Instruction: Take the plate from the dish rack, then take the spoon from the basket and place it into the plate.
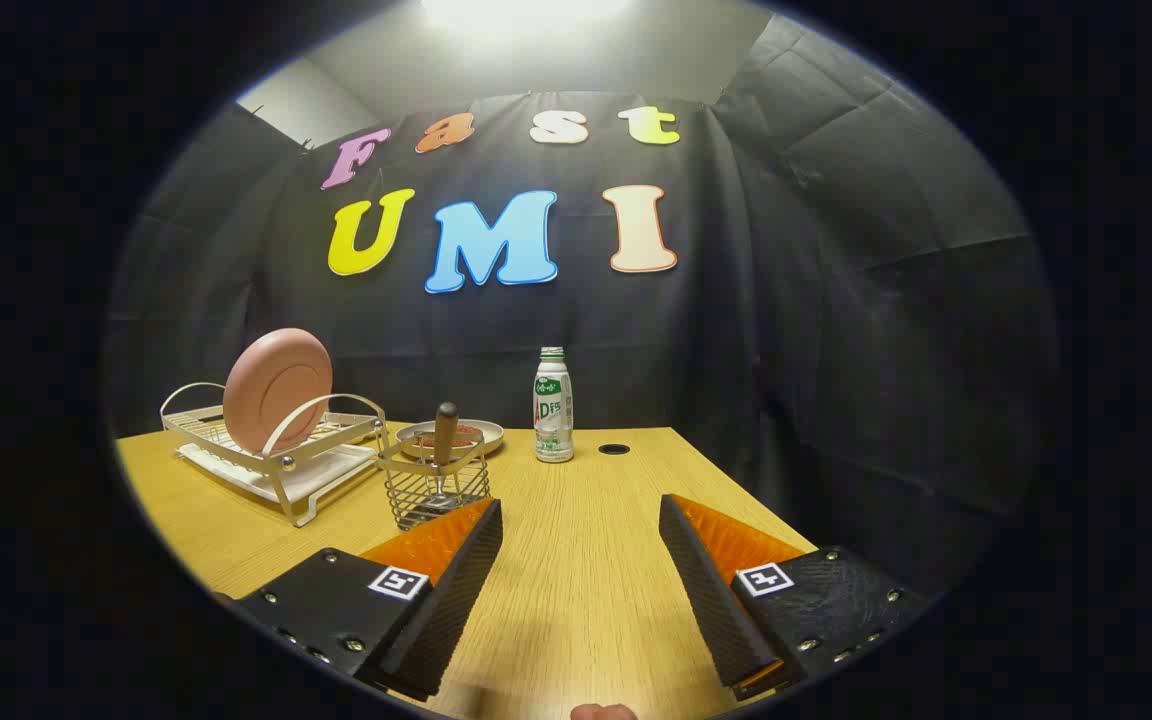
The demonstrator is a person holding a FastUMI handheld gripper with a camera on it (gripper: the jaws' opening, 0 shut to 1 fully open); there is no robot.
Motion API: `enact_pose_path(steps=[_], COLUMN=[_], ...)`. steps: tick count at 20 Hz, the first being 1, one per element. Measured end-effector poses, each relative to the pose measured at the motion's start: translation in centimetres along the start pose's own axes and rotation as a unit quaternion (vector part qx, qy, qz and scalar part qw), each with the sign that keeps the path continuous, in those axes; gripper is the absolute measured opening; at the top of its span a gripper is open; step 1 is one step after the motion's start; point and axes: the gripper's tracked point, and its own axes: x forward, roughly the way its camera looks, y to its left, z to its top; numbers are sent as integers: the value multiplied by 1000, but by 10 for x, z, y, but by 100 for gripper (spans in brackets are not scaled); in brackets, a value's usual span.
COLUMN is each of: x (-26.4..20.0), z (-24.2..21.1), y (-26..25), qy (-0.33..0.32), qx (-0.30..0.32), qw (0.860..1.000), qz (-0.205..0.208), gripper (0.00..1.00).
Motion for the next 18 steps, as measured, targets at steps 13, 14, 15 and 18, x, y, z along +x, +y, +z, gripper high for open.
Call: enact_pose_path(steps=[13, 14, 15, 18], x=[82, 82, 82, 67], z=[24, 37, 50, 103], y=[-23, -23, -24, -14], qy=[-1, -3, -3, -23], qx=[8, 7, 5, 10], qw=[1000, 999, 999, 999], qz=[-29, -32, -35, -36], gripper=[96, 96, 96, 96])
